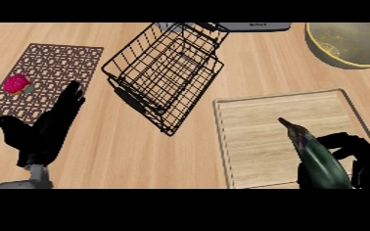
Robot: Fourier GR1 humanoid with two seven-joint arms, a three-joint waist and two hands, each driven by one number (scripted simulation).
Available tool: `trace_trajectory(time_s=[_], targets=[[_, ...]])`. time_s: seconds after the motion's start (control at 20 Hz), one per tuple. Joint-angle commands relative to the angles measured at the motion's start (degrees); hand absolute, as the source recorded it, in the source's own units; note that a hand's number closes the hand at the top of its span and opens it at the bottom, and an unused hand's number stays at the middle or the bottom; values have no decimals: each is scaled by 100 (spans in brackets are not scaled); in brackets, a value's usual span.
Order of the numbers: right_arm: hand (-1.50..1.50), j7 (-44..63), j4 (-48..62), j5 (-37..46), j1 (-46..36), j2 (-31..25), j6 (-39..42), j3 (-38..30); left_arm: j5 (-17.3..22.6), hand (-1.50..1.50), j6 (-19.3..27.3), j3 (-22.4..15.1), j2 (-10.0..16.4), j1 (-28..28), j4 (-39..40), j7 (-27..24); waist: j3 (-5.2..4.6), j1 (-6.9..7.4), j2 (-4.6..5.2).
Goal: Pick the eggplant from the tray and place it in the tiered basket
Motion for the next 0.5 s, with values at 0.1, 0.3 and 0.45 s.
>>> trace_trajectory(time_s=[0.1, 0.3, 0.45], targets=[[150, 765, -684, 762, -861, 580, 751, 981, 27, 0, -120, 61, -38, -297, 231, 11, -2, 154, 51], [150, 1655, -638, 625, -2253, 1048, 1914, 1208, -175, 0, 46, -62, -145, -598, 346, 170, -7, 175, 55], [150, 2082, 119, 473, -3622, 1642, 2446, 1071, -62, 0, -99, 23, -71, -415, 228, 144, -10, 255, 59]])
